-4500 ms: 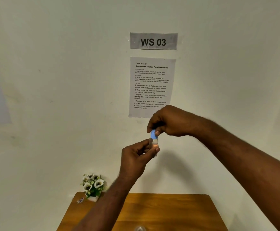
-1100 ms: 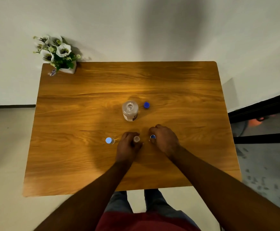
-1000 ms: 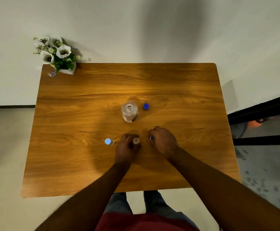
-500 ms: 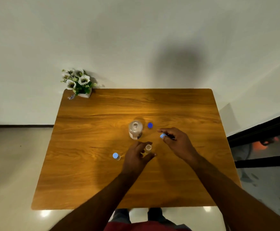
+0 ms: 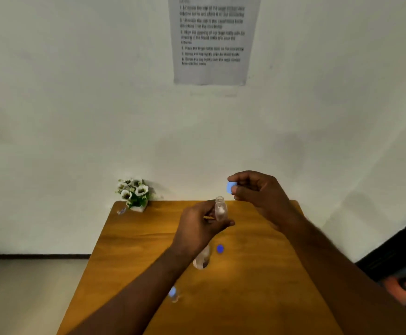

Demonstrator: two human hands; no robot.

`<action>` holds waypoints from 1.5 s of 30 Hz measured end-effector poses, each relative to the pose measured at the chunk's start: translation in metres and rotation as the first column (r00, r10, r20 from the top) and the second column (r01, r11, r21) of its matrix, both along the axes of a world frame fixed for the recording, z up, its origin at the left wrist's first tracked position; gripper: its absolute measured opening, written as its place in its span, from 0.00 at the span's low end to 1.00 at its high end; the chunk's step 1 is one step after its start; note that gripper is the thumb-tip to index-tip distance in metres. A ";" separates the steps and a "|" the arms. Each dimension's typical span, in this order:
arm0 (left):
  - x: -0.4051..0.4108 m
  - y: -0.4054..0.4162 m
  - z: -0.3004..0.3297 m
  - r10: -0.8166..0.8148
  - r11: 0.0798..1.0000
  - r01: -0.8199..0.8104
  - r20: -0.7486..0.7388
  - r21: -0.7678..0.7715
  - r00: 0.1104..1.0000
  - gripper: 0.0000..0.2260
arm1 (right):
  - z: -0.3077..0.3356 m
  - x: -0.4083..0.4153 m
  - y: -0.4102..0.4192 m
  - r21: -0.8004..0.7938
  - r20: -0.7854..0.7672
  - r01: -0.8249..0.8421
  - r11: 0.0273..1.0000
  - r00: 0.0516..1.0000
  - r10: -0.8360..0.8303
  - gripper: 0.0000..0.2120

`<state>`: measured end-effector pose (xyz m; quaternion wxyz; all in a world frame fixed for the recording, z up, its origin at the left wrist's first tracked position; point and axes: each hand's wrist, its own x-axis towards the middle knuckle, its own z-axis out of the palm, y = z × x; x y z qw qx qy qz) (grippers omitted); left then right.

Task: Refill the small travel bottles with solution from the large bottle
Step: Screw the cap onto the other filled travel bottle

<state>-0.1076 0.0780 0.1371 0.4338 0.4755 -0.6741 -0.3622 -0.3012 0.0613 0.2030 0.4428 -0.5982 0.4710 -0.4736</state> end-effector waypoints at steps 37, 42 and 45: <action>0.026 -0.030 0.212 -0.057 0.952 0.052 -0.008 -0.300 0.998 0.10 | 0.239 0.032 -0.009 -0.516 -0.517 -0.213 0.830 0.850 -0.104 0.09; 0.026 -0.029 0.216 -0.070 0.946 0.049 -0.056 -0.319 0.996 0.11 | 0.246 0.026 -0.006 -0.489 -0.454 -0.214 0.846 0.890 -0.037 0.07; 0.026 -0.031 0.220 -0.076 0.944 0.055 -0.054 -0.325 0.996 0.11 | 0.247 0.024 -0.005 -0.478 -0.448 -0.255 0.840 0.894 0.016 0.10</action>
